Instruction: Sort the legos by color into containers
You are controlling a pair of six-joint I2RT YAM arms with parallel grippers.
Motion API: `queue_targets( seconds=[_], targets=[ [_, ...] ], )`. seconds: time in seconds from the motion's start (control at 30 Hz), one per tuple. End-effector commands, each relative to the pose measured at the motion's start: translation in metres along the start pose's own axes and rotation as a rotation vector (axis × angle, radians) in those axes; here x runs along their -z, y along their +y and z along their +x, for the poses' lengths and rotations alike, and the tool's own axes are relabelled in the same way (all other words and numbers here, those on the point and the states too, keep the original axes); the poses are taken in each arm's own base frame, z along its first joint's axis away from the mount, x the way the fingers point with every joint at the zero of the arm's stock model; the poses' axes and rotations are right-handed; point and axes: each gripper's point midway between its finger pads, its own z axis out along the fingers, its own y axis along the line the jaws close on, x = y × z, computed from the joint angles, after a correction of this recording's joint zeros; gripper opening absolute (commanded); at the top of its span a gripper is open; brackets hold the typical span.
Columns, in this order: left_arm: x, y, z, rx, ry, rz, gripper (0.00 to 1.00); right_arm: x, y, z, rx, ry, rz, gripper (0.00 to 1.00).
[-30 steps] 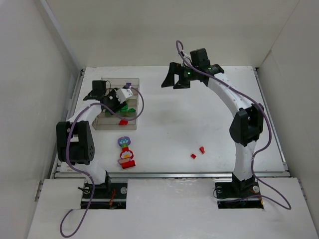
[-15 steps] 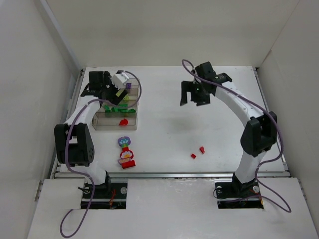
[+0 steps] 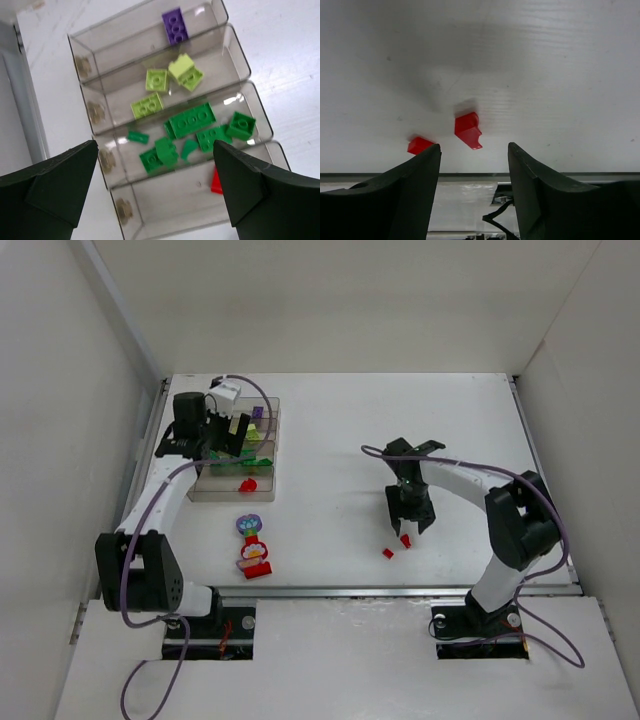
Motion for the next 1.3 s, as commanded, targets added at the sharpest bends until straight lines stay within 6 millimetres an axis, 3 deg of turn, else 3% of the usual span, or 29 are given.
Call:
queue_targets(
  seconds=[0.0,0.03,0.1,0.27,0.37,0.5,0.57,0.67,0.8,0.83,0.87,0.93,0.97,1.0,1.03,1.07,1.1,1.17,1.27],
  targets=[
    [0.027,-0.003,0.022,0.097,0.042,-0.054,1.00,0.000,-0.008,0.005,-0.048,-0.022,0.022,0.61],
    [0.035,-0.004,0.021,0.096,0.026,-0.059,1.00,-0.005,-0.009,0.014,-0.047,0.008,0.020,0.61],
    [0.039,-0.007,0.040,0.108,0.057,-0.070,1.00,-0.011,-0.008,0.015,-0.034,0.006,0.007,0.60],
    [0.054,-0.007,0.042,0.126,0.025,-0.102,1.00,-0.031,0.005,0.020,-0.001,0.043,-0.068,0.57],
    [0.056,-0.007,0.048,0.126,0.035,-0.114,1.00,-0.035,0.008,0.012,0.000,0.013,-0.077,0.45],
    [0.060,-0.006,0.055,0.125,0.033,-0.137,1.00,-0.031,0.017,-0.013,0.012,-0.056,-0.099,0.32],
    [0.061,-0.006,0.054,0.136,0.024,-0.139,1.00,-0.040,0.017,-0.014,0.024,-0.035,-0.088,0.26],
    [0.063,-0.008,0.056,0.157,0.021,-0.140,1.00,-0.042,0.022,-0.026,0.051,-0.040,-0.090,0.00],
    [0.062,-0.012,0.066,0.167,0.039,-0.135,1.00,-0.018,0.036,-0.068,0.104,-0.144,-0.090,0.00],
    [0.064,-0.010,0.062,0.166,0.019,-0.141,1.00,-0.007,0.048,-0.081,0.133,-0.186,-0.096,0.00],
    [0.066,-0.005,0.062,0.184,0.007,-0.160,1.00,0.018,0.072,-0.115,0.162,-0.271,-0.133,0.00],
    [0.069,0.005,0.064,0.202,0.001,-0.201,1.00,0.048,0.110,-0.145,0.261,-0.367,-0.181,0.00],
    [0.072,0.011,0.060,0.217,-0.018,-0.238,1.00,0.099,0.154,-0.170,0.331,-0.509,-0.252,0.00],
    [0.074,0.016,0.062,0.218,-0.011,-0.267,1.00,0.092,0.176,-0.176,0.409,-0.505,-0.260,0.00],
    [0.078,0.025,0.065,0.220,-0.007,-0.330,1.00,0.106,0.198,-0.182,0.456,-0.552,-0.293,0.00],
    [0.080,0.030,0.064,0.244,-0.014,-0.364,1.00,0.116,0.229,-0.177,0.520,-0.581,-0.339,0.00],
    [0.084,0.036,0.068,0.250,-0.009,-0.398,1.00,0.132,0.255,-0.188,0.552,-0.648,-0.394,0.00],
    [0.092,0.049,0.076,0.286,-0.001,-0.488,1.00,0.139,0.291,-0.175,0.631,-0.636,-0.537,0.00],
    [0.100,0.065,0.082,0.324,-0.004,-0.573,1.00,0.141,0.306,-0.182,0.670,-0.686,-0.551,0.00]
  ],
)
